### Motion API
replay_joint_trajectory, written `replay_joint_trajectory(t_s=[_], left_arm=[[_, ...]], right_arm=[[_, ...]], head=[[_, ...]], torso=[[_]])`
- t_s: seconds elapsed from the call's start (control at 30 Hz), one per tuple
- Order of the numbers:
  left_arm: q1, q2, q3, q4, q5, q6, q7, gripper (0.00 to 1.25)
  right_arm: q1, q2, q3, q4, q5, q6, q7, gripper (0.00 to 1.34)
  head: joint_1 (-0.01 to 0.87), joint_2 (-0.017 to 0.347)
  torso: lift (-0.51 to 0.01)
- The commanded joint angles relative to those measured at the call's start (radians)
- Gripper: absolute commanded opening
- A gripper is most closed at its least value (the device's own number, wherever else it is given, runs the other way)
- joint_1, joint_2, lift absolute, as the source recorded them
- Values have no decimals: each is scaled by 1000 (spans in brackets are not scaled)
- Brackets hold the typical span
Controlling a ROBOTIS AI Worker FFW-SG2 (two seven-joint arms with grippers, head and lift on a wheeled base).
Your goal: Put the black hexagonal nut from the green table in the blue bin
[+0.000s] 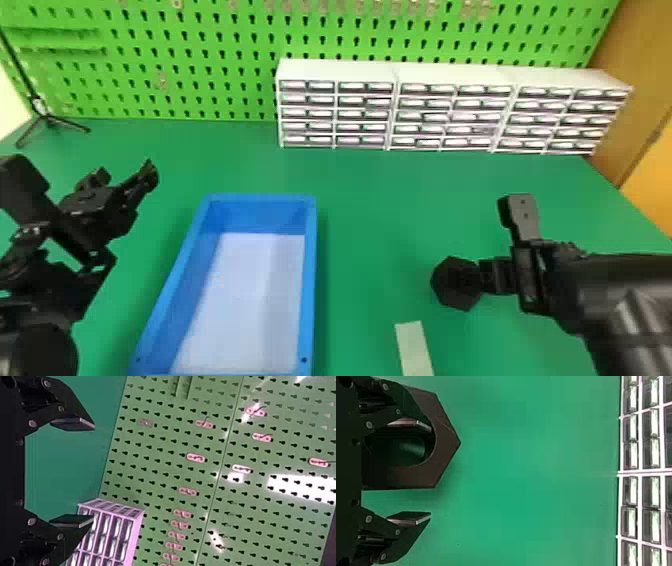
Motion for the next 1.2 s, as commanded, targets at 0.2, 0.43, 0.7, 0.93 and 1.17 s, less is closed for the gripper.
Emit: replay_joint_trajectory(t_s=[0.2, 0.43, 0.7, 0.93, 1.17], left_arm=[[1, 0, -2, 0, 0, 0, 0, 816], [1, 0, -2, 0, 0, 0, 0, 816], [1, 0, -3, 0, 0, 0, 0, 816], [1, 0, -3, 0, 0, 0, 0, 816], [1, 0, -3, 2, 2, 0, 0, 816]], right_arm=[[3, 2, 1, 9, 4, -4, 2, 848], [3, 2, 1, 10, 4, -4, 3, 848], [3, 3, 2, 10, 4, -5, 5, 847], [3, 5, 7, 10, 4, -10, 5, 721], [8, 8, 8, 10, 7, -27, 5, 454]], head=[[692, 8], [692, 8], [692, 8], [692, 8], [692, 8]], torso=[[-97], [-97], [-97], [-97], [-97]])
